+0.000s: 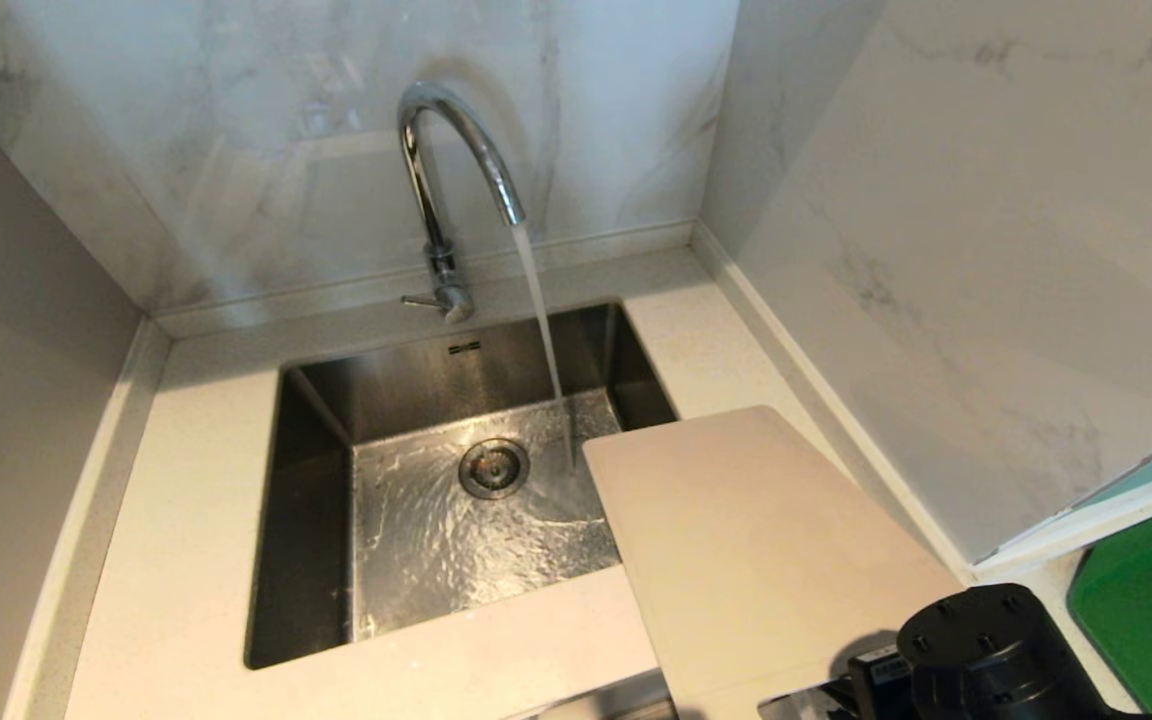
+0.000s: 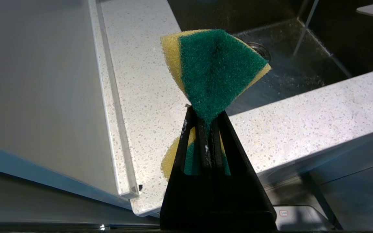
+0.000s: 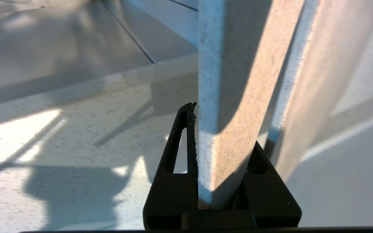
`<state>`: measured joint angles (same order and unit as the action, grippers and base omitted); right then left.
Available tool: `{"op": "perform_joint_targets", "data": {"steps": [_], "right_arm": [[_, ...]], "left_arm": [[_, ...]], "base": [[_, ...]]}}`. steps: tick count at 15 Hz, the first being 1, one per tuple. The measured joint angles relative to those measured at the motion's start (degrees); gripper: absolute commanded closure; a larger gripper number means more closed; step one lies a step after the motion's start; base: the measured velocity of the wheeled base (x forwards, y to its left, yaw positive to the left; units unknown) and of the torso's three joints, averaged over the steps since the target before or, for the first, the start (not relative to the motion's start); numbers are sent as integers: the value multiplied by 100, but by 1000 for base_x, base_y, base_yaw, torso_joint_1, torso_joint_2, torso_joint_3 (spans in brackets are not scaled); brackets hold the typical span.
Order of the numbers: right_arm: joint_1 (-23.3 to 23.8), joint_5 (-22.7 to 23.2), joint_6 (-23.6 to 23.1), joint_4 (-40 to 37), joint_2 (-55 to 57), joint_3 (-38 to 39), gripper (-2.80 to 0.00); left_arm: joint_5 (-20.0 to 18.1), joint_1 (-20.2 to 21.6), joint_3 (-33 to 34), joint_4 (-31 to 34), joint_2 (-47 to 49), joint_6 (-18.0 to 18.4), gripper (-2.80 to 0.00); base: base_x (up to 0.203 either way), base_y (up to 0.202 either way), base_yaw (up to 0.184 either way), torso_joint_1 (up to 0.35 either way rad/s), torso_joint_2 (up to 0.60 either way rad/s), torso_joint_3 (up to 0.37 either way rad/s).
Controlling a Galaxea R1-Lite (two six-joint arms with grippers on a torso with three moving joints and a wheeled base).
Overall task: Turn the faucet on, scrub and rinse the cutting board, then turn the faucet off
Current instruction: Pick up the cutting board
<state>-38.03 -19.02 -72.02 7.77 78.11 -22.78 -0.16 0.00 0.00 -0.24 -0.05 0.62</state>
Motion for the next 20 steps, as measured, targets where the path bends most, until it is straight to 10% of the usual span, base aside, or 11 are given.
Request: {"op": "perform_joint_targets", "data": {"steps": [20], "right_arm": [[0,-694,-1377,169,-1517,-310,0]], "left_arm": [[-2,0,0,0,0,0,0]], "base": [[0,0,0,0,0,0]]}}
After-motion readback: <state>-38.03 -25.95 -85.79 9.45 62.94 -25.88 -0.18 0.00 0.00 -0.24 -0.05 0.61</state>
